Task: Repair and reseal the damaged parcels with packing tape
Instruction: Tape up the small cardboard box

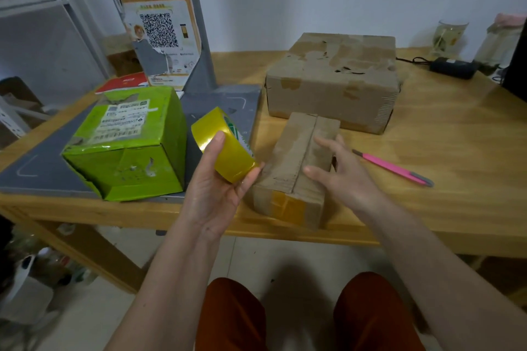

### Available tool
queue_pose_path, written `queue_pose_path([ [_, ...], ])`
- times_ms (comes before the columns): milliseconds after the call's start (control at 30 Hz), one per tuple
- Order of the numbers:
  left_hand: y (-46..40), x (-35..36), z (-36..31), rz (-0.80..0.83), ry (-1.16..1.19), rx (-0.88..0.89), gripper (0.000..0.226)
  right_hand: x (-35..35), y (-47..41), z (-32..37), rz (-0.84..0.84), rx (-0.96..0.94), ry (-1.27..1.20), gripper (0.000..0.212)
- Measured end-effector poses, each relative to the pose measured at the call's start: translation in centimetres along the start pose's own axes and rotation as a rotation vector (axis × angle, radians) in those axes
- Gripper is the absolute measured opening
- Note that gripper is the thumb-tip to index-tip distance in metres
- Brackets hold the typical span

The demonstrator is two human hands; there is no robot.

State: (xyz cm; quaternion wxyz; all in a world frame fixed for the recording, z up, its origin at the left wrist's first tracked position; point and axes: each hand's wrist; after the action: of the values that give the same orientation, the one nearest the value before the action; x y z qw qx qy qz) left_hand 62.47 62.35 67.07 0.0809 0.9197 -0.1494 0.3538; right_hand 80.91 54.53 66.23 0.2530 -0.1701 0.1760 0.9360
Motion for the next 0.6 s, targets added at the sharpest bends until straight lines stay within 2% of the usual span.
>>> queue_pose_path([
  [67,0.1,0.0,0.1,0.010,0.021,-0.028,0.062,-0.6,0.4,0.3,0.049,0.002,0.070,0.072],
  [167,0.1,-0.1,0.2,0.007,0.053,-0.042,0.064,-0.8,1.2,0.1,0.127,0.000,0.257,0.098],
  [233,0.1,0.0,0.2,0.014,0.056,-0.052,0.064,-0.7,1.4,-0.2,0.135,-0.004,0.277,0.102],
  [433,0.2,0.1,0.4,0.064,0.014,-0.068,0.062,-1.2,1.2,-0.2,0.134,0.009,0.172,0.072],
  [600,0.2,0.3,0.8,0.068,0.008,-0.063,0.060,-1.1,1.2,-0.3,0.113,-0.019,0.062,0.032],
])
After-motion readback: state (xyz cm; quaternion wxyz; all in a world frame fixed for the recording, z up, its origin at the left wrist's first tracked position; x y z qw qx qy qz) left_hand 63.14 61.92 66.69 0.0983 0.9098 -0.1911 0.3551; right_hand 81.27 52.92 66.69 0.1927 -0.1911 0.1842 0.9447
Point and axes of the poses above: each hand's wrist, its own y-axis away from the middle knuckle, its own x-axis out of the palm, z = x × y, and after that the axes turned 15 degrees about x, right-handed
